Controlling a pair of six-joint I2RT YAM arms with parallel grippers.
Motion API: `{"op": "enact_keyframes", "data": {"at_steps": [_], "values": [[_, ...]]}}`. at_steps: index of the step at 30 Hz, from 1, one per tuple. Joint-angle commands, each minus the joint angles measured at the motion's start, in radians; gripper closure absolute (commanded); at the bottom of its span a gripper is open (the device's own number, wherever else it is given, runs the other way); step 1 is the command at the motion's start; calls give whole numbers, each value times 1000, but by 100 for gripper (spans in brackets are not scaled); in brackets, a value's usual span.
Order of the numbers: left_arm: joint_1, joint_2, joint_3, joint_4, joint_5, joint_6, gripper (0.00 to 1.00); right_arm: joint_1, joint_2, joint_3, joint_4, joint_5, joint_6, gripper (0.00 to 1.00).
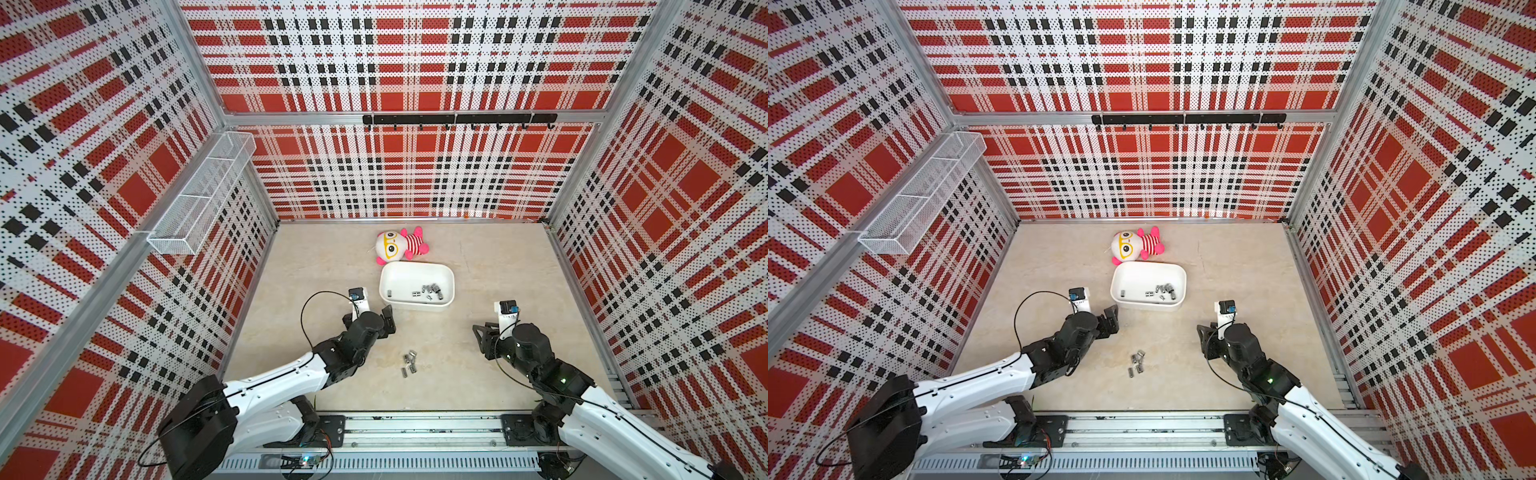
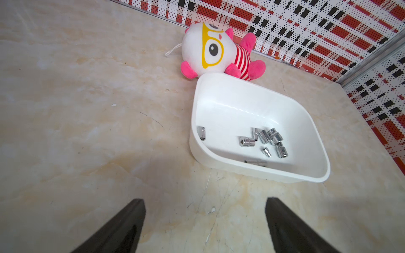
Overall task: Put the socket on the desktop into the storage box
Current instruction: Pick up the socket head from the center of the board.
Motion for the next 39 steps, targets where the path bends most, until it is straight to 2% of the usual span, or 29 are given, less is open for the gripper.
{"op": "enact_keyframes", "data": {"at_steps": [1, 3, 7, 10, 12, 16, 20, 25, 30, 32, 39], "values": [[-52, -77, 54, -76, -64, -130, 16, 2, -29, -16, 29, 58, 32, 53], [-141, -120, 57, -103, -168, -181, 24, 1, -32, -18, 30, 74, 35, 53], [-357, -135, 77, -157, -303, -256, 26, 1, -25, -18, 17, 106, 40, 52], [-489, -62, 114, -253, -405, -353, 26, 1, -21, -22, 10, 125, 42, 52], [-534, 16, 147, -329, -427, -434, 28, 2, -23, -21, 2, 146, 45, 52], [-550, 178, 202, -400, -351, -512, 34, 2, -25, -28, 3, 149, 46, 53], [-550, 278, 207, -402, -287, -580, 40, 3, -25, -29, 3, 151, 49, 52], [-551, 343, 211, -385, -247, -619, 47, 2, -16, -29, 8, 151, 49, 52], [-550, 382, 190, -323, -208, -626, 48, 4, -9, -30, 10, 150, 49, 53], [-544, 403, 186, -296, -185, -620, 53, 3, -6, -30, 11, 150, 49, 53], [-486, 453, 183, -262, -151, -588, 60, 3, -4, -29, 11, 145, 49, 53]]}}
